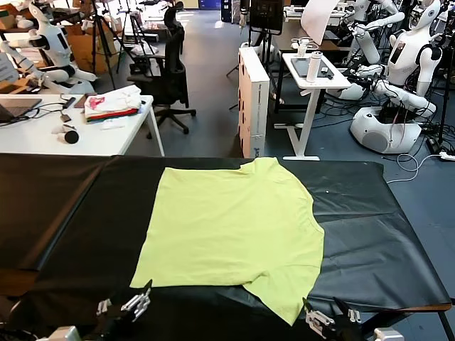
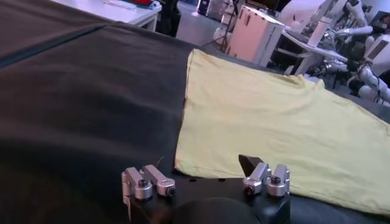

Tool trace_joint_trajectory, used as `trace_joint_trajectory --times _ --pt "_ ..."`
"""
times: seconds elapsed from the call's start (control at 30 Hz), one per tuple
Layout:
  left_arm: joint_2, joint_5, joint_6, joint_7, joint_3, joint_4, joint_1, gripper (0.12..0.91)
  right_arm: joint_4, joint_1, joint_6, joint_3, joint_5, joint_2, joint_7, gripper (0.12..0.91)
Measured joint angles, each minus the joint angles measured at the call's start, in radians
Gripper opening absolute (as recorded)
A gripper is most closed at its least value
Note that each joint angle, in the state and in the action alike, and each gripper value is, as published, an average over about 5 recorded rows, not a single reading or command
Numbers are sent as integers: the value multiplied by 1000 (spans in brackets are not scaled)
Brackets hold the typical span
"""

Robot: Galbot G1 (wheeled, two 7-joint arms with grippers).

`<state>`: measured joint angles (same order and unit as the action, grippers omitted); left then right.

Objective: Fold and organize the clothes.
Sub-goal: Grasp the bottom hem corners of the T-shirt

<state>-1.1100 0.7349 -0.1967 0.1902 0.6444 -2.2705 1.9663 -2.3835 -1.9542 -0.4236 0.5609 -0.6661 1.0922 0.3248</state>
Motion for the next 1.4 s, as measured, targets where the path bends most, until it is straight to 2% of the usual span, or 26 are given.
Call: trace_joint_trajectory --times 0.23,0.3,0.43,0.57,0.67,0.77,0.9,1.03,1.2,1.4 --pt "-10 -13 -3 0 -9 18 -7 907 25 54 -2 -50 38 23 21 895" --pt "-13 -15 -2 0 -12 25 -9 907 32 67 -4 -64 49 29 23 853" --pt "-18 -18 0 0 -18 36 -13 907 39 80 -9 -88 62 39 23 650" --pt "-19 -20 1 0 -21 42 -14 897 43 81 -14 -99 64 41 25 385" --pt "-20 -23 1 0 -24 44 -14 825 46 82 -18 -100 64 39 26 217" --pt "-21 -25 2 0 -27 48 -16 673 53 83 -22 -100 62 36 26 141" --pt "-23 -27 6 0 -29 55 -17 413 60 81 -24 -99 57 33 24 139" --pt "-25 -28 13 -1 -29 60 -13 226 52 71 -22 -93 54 32 19 139" --pt "-30 -29 22 -1 -27 55 -1 152 22 39 -1 -73 53 25 20 139" --pt "-47 -41 32 4 -16 20 36 148 -29 -41 13 -30 53 12 32 139"
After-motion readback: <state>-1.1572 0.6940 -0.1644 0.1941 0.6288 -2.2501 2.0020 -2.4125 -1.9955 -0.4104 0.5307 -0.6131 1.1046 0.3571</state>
